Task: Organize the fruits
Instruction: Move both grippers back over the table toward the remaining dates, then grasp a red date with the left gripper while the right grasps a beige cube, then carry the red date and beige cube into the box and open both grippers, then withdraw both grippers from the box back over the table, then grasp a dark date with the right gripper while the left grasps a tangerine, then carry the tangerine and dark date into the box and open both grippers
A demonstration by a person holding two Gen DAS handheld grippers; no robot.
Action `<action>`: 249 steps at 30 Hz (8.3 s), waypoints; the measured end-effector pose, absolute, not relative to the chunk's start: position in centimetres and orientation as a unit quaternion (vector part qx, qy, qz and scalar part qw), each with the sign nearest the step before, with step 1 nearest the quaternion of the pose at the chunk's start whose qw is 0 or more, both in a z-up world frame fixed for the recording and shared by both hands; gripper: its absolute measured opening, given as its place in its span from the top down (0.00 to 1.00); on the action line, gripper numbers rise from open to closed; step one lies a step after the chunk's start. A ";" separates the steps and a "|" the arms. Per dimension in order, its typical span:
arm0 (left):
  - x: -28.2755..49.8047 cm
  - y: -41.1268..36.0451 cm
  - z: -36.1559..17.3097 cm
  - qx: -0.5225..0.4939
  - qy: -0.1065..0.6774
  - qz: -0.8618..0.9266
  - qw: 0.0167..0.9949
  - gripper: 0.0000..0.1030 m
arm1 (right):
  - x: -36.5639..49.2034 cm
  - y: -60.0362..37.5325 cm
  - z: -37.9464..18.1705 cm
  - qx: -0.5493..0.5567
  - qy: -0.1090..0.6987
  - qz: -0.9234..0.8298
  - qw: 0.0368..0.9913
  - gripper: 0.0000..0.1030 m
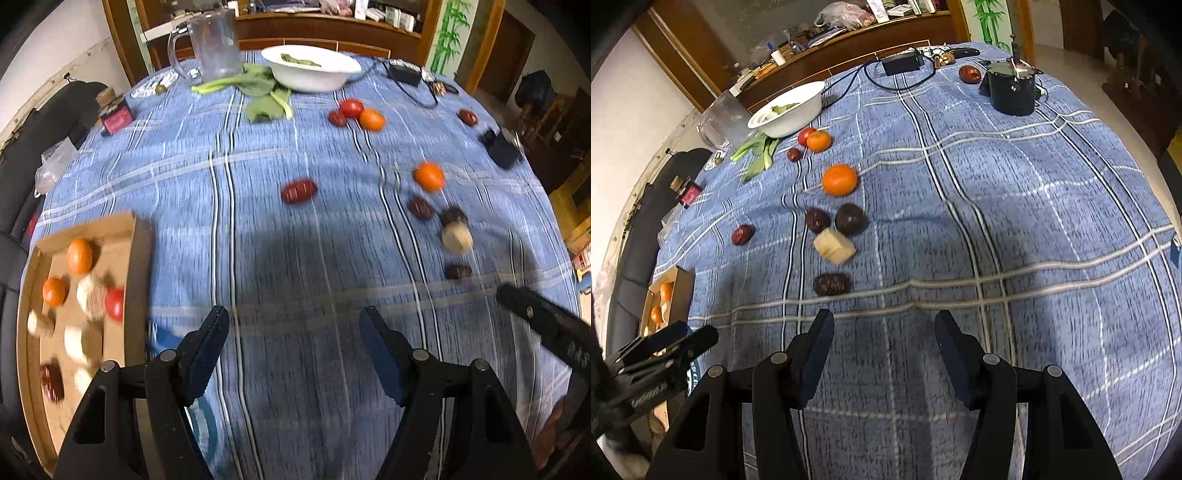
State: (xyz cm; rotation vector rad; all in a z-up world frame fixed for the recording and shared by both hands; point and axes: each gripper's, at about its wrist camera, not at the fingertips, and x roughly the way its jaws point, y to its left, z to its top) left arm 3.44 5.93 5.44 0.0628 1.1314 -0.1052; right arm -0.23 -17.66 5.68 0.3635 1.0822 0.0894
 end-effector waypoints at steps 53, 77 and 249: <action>2.6 7.8 9.8 -0.031 0.482 -0.153 0.862 0.72 | 0.3 -12.2 8.1 0.153 0.509 0.110 0.840 0.69; -7.1 32.2 7.7 -0.105 0.502 0.055 0.857 0.71 | -4.0 11.2 10.5 0.048 0.509 0.335 0.791 0.68; -0.2 17.8 9.1 -0.130 0.500 -0.095 0.851 0.71 | 0.9 -8.1 7.2 0.136 0.503 0.124 0.845 0.71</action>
